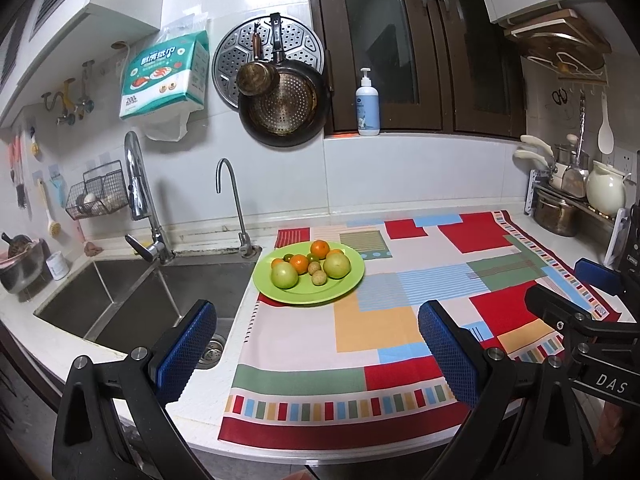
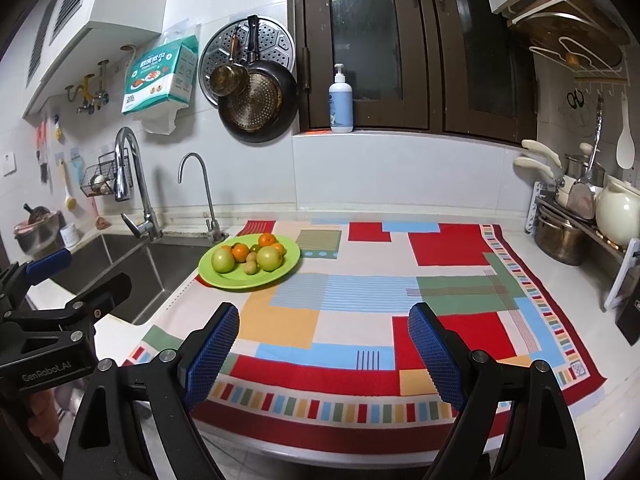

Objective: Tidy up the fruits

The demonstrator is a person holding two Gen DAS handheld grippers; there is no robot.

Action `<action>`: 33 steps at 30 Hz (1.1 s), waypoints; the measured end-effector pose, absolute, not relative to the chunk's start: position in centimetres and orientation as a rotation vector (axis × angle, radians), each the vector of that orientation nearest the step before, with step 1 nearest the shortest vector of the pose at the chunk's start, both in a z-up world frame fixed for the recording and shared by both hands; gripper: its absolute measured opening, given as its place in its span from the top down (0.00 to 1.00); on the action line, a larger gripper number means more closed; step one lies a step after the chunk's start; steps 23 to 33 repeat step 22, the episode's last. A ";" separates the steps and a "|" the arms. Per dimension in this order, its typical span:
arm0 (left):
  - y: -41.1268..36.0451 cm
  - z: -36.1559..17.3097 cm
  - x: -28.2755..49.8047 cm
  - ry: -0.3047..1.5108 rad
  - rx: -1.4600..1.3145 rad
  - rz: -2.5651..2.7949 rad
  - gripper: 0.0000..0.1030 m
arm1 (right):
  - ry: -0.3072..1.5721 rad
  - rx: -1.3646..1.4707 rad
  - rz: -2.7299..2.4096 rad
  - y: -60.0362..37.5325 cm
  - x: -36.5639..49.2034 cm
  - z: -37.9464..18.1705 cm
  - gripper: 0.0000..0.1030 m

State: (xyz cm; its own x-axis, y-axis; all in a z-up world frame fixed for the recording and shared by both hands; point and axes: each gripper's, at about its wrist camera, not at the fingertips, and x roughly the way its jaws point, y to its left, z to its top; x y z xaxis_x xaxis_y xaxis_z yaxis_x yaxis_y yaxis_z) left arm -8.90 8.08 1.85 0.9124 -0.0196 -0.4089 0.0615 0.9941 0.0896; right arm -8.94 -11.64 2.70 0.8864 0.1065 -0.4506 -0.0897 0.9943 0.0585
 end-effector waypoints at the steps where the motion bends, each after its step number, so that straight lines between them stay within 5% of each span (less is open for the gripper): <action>1: 8.0 1.9 -9.0 0.418 0.101 -0.040 0.00 | 0.471 0.036 0.103 -11.7 -9.0 2.7 0.15; 33: 7.3 1.9 -8.9 0.427 0.097 -0.047 0.00 | 0.475 0.038 0.096 -12.4 -9.3 2.7 0.15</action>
